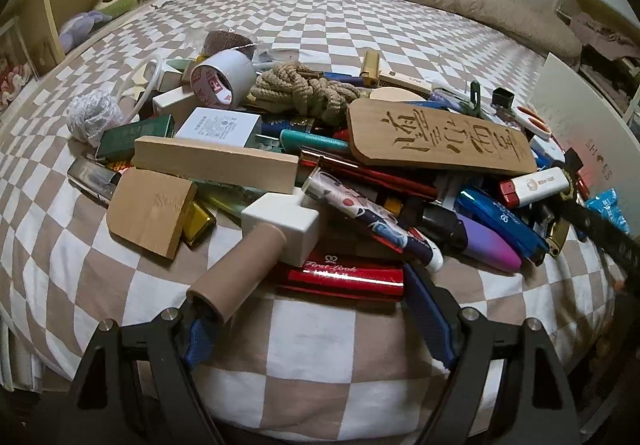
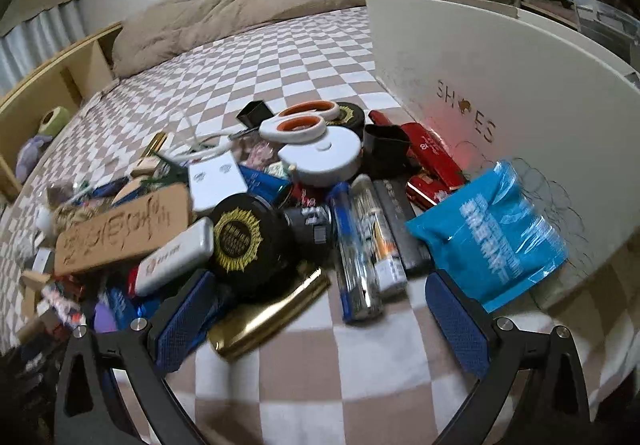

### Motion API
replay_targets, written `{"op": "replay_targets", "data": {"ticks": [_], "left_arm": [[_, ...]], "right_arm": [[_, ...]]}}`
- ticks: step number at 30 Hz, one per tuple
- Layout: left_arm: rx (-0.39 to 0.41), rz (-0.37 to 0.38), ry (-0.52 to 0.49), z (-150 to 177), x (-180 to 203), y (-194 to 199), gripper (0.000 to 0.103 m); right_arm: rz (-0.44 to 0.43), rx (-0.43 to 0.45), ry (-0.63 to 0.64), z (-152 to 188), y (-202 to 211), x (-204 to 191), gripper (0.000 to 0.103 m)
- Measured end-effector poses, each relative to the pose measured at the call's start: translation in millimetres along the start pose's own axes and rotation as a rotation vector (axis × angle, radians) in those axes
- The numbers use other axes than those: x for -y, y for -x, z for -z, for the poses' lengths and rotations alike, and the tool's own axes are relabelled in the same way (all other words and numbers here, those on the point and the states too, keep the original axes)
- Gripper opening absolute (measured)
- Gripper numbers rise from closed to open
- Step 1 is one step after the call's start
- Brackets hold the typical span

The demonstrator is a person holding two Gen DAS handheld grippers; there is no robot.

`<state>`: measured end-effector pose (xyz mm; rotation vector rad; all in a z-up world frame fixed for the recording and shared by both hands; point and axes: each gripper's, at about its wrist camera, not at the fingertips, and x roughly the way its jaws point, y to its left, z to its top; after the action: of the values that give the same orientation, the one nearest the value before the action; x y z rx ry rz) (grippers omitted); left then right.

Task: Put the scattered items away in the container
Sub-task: 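Lower the right tool toward the white USB lighter with red cap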

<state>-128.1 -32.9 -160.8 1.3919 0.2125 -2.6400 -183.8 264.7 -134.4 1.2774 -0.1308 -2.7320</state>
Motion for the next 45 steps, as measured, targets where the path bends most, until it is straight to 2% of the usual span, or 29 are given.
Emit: {"op": "replay_targets", "data": {"ticks": [5, 9, 12, 15, 24, 27, 34, 38, 42, 45], "left_arm": [[0.000, -0.003, -0.003, 1.0, -0.4, 0.3, 0.083], [0.001, 0.000, 0.000, 0.6, -0.1, -0.2, 0.083], [0.001, 0.006, 0.005, 1.1, -1.1, -0.1, 0.083], [0.002, 0.013, 0.010, 1.7, -2.8, -0.4, 0.083], [0.002, 0.025, 0.016, 3.0, -4.6, 2.0, 0.083], [0.002, 0.027, 0.017, 3.0, -4.7, 2.4, 0.083], [0.001, 0.027, 0.017, 3.1, -5.0, 2.3, 0.083], [0.001, 0.028, 0.018, 3.2, -5.0, 2.3, 0.083], [0.001, 0.026, 0.016, 3.3, -4.9, 2.4, 0.083], [0.001, 0.025, 0.016, 3.4, -4.7, 2.3, 0.083]], "right_arm": [[0.004, 0.039, 0.117, 8.2, 22.0, -14.2, 0.103], [-0.003, 0.070, 0.207, 5.5, 28.1, -40.1, 0.103], [0.016, 0.077, 0.286, 2.8, 23.9, -61.5, 0.103], [0.017, 0.077, 0.322, 0.0, 17.8, -76.2, 0.103], [0.090, 0.055, 0.429, -4.4, -5.8, -111.9, 0.103], [0.134, 0.043, 0.445, -3.6, -9.2, -110.2, 0.103], [0.130, 0.055, 0.497, 3.2, -5.9, -101.2, 0.103], [0.205, 0.072, 0.519, 0.9, -9.0, -94.9, 0.103], [0.159, 0.028, 0.435, -6.5, -13.5, -78.1, 0.103], [0.156, 0.030, 0.412, -8.7, -11.7, -72.1, 0.103]]}}
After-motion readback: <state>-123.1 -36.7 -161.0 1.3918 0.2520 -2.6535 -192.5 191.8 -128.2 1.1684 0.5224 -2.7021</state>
